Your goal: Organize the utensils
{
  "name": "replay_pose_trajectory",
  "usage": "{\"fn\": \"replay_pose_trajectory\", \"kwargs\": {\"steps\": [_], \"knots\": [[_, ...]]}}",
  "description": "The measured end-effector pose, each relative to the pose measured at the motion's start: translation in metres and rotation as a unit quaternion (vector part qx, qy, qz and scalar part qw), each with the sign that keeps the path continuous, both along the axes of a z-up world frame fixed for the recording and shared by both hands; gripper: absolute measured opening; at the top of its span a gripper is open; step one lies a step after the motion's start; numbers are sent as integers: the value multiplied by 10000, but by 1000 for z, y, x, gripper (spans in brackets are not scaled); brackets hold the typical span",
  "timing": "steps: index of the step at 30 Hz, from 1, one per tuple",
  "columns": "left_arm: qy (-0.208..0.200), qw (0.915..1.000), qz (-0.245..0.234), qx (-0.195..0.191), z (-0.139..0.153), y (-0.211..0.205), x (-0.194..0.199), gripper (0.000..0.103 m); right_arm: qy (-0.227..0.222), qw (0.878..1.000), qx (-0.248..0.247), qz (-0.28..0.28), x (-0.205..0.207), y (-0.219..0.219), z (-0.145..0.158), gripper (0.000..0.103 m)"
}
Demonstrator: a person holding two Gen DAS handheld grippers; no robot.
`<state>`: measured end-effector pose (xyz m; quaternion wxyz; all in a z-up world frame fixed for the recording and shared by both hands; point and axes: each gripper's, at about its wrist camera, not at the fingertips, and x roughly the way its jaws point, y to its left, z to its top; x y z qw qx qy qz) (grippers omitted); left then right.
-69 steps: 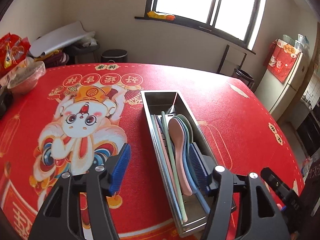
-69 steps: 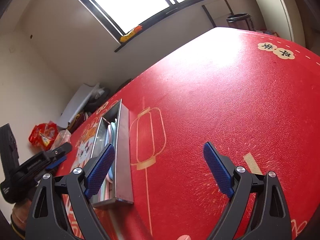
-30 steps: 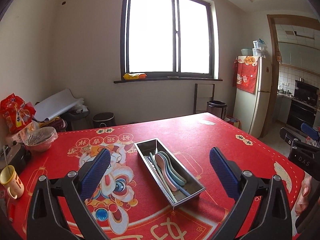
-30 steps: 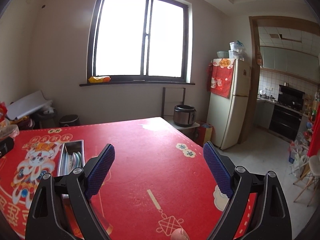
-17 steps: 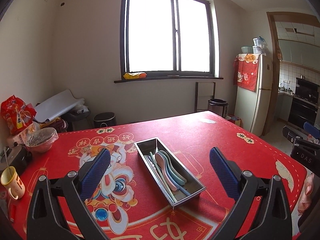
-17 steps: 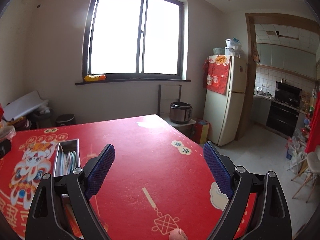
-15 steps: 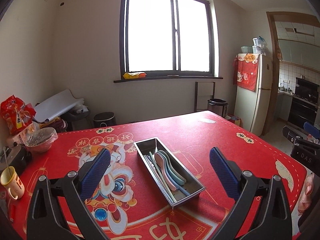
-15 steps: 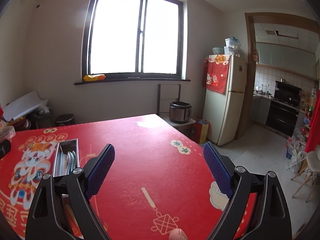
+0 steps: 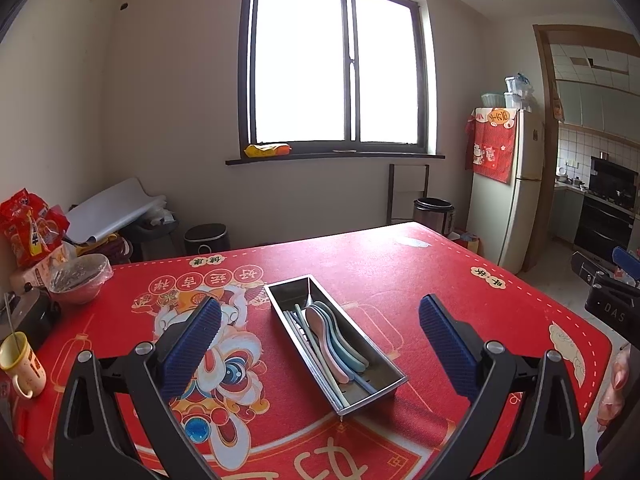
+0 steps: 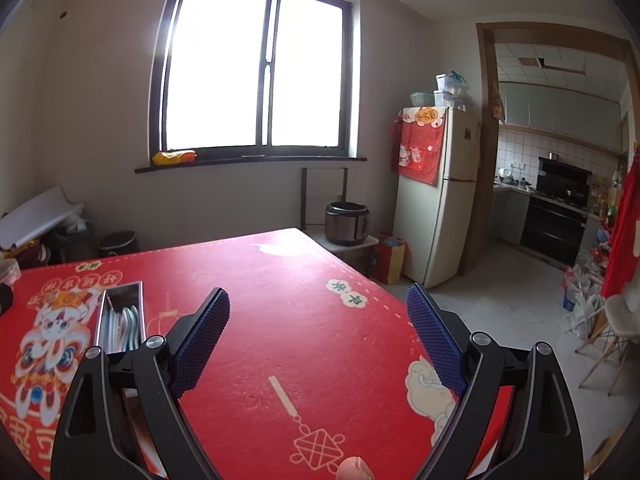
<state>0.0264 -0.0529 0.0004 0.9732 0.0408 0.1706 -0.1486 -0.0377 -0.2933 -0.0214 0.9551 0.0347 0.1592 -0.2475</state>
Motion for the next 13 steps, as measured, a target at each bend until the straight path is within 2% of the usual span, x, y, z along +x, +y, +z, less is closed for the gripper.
{"fn": "replay_pose_trajectory", "kwargs": {"steps": [13], "knots": [[-12,10000,67,20,-1,-1,-1,97,35,10000,37,6,1,-1,-1,87]]}}
